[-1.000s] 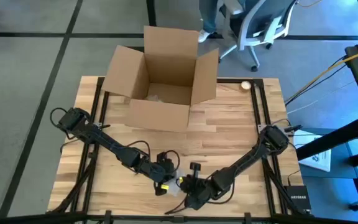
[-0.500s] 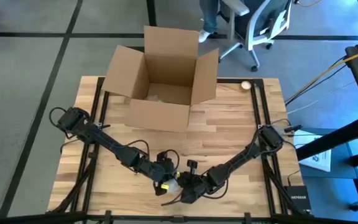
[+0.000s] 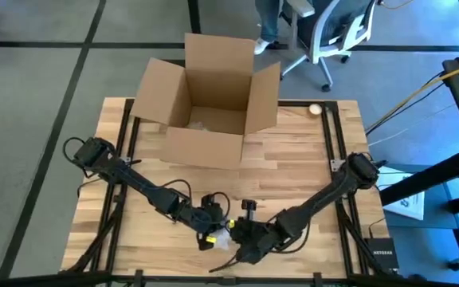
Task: Wrap mug
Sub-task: Wrap the white mug with transparent bubble wrap
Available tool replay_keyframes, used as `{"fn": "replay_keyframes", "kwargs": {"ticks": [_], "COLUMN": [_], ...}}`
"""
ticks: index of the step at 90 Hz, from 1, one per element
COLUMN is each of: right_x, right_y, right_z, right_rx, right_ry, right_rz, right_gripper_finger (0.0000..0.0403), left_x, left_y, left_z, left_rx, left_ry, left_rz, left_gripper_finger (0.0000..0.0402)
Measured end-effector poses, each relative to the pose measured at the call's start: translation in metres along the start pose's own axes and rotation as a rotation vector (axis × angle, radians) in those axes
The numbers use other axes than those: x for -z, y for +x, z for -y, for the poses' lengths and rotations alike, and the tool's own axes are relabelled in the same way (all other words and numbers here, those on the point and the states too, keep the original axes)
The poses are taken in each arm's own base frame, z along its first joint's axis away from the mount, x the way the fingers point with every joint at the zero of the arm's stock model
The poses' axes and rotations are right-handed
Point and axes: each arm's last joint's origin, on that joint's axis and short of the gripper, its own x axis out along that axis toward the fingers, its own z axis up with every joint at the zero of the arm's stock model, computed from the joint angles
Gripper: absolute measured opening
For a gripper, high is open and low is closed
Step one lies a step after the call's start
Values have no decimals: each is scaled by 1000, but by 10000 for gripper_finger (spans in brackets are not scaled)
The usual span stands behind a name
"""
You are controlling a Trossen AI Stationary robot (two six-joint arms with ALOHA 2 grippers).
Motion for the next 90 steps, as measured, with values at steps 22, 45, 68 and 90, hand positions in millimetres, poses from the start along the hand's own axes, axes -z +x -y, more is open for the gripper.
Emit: {"fn": "replay_keyframes", "kwargs": {"ticks": [22,45,68,90], "right_x": [-4,7,9,10], "right_y": [31,50,52,53], "right_z": [17,12,11,11], "right_rx": [-48,-50,-47,-49], "right_ry": [63,58,55,55], "right_rz": [34,13,4,2], "right_gripper_finger": [1,1,1,1], "left_x": [3,6,4,4], "left_y": [-1,-1,-1,-1], "left_z": [5,5,5,5], "left_rx": [7,7,11,11], "left_ry": [47,53,58,57], "left_rz": [-4,-19,-10,-9], "left_gripper_finger": [0,0,0,0]}}
